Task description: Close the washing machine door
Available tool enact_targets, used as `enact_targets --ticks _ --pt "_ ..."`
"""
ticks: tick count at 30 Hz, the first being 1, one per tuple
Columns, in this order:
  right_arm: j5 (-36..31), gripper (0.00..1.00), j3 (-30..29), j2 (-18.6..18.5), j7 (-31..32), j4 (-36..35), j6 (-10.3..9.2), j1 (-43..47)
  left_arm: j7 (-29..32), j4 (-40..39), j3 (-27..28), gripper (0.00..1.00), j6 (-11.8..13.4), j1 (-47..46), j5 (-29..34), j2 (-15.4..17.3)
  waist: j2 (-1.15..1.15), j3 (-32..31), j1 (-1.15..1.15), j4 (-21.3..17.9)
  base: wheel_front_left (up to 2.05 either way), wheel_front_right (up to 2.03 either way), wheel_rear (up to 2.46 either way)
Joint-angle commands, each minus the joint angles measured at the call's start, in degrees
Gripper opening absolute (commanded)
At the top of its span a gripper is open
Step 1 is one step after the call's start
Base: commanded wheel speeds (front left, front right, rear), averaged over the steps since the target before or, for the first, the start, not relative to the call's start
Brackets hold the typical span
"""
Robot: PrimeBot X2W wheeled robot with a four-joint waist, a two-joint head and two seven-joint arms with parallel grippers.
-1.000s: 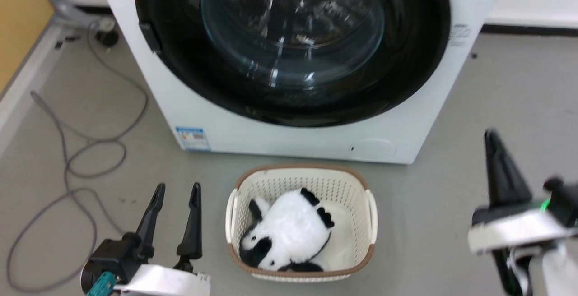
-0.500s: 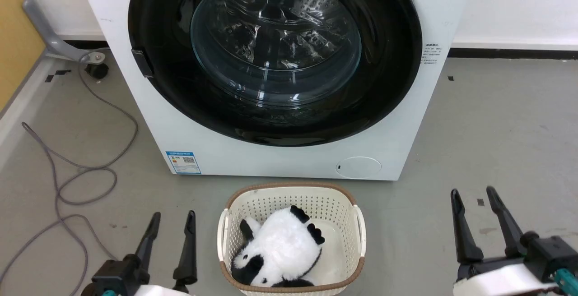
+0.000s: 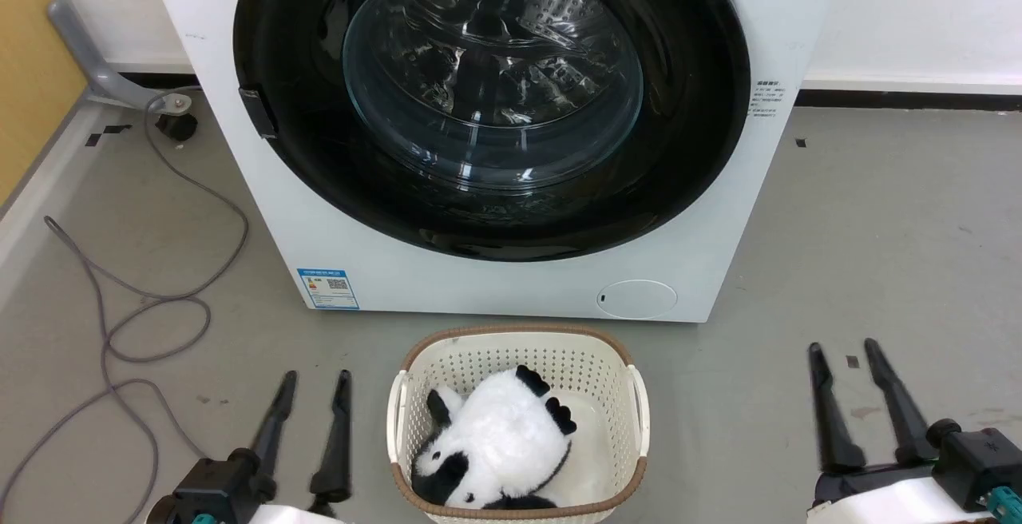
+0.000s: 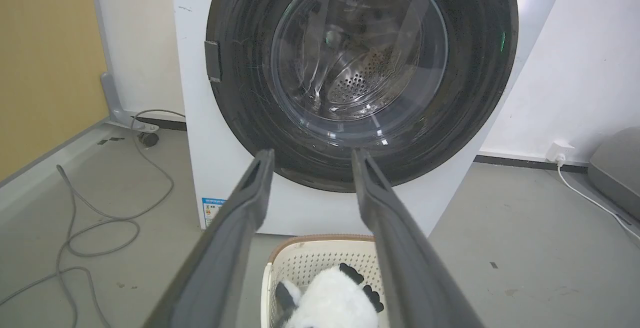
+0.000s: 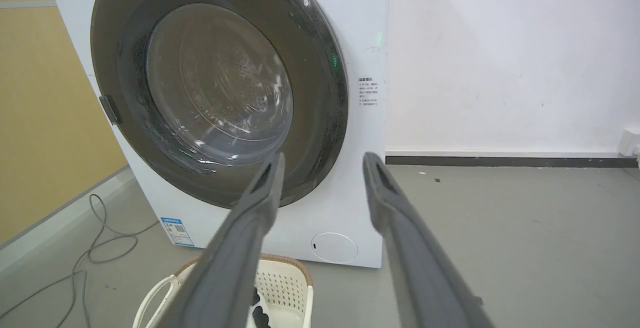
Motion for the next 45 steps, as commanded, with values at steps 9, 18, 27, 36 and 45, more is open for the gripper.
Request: enact_targets --ticks 9,18,27,36,45 --pt "-0.40 0.00 0.15 0.02 0.75 -0.16 0.00 -0.11 0.75 -0.19 0.00 0.00 0.33 -0.21 0.56 0.00 0.00 -0.08 0.00 -0.14 0.00 0.00 0.00" --pt "-0.97 0.00 0.34 0.04 1.81 -0.41 -0.01 -0.27 1.80 -0.48 0.06 0.00 0.81 -0.51 1.36 0.01 0.00 -0.19 0.00 -0.33 0.00 0.00 0.00" --pt "-1.54 0.00 0.53 0.06 2.87 -0.65 -0.01 -0.42 2.86 -0.77 0.12 0.00 1.28 -0.81 2.15 0.01 0.00 -0.31 0.00 -0.52 0.00 0.00 0.00" --pt "-2.18 0.00 0.74 0.09 4.05 -0.92 -0.01 -0.60 4.03 -1.10 0.19 0.00 1.80 -1.14 3.04 0.02 0.00 -0.43 0.00 -0.73 0.00 0.00 0.00" --pt "-2.75 0.00 0.92 0.11 5.10 -1.16 -0.01 -0.75 5.08 -1.38 0.25 0.00 2.27 -1.44 3.83 0.02 0.00 -0.55 0.00 -0.91 0.00 0.00 0.00"
